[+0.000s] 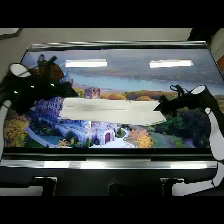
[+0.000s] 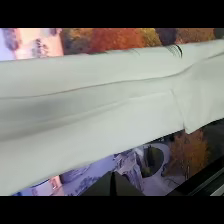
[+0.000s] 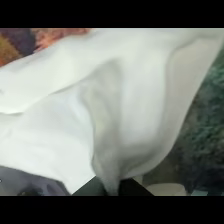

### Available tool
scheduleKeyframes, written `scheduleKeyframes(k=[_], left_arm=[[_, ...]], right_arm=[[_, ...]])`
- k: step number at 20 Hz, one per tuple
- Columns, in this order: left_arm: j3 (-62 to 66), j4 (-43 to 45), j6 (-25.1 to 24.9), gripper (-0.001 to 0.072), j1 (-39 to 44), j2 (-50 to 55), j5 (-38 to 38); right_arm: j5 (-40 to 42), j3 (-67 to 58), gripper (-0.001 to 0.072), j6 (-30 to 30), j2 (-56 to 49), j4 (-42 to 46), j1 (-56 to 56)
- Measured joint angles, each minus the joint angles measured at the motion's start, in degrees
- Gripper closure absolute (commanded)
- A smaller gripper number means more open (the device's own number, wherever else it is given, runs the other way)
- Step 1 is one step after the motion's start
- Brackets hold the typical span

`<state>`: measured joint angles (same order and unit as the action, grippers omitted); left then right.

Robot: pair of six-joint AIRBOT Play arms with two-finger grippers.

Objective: Fold the shirts.

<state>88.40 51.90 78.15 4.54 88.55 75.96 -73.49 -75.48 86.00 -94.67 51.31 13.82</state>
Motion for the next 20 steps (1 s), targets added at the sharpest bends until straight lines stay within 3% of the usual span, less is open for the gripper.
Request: scheduleKeyframes(k=[5, 10, 16, 20], left_arm=[[-4.17, -4.81, 0.02, 0.0676, 14.71, 7.23, -11.45], [-4.96, -22.12, -0.35, 0.0676, 23.96, 16.79, -20.37], [-5.11, -37.68, -2.78, 0.0677, 34.27, 23.41, -26.23], [-5.16, -41.2, -6.78, 0.0678, 35.12, 22.99, -27.45]], right_arm=[[-6.45, -0.33, 0.0662, 2.99, 12.46, -0.83, -0.39], [-11.08, -0.37, 0.066, 6.47, 24.2, -1.03, -0.5], [-14.45, -0.39, 0.066, 9.81, 36.06, -1.14, -0.46], [-14.27, -0.39, 0.0661, 11.15, 37.44, -1.31, -0.46]])
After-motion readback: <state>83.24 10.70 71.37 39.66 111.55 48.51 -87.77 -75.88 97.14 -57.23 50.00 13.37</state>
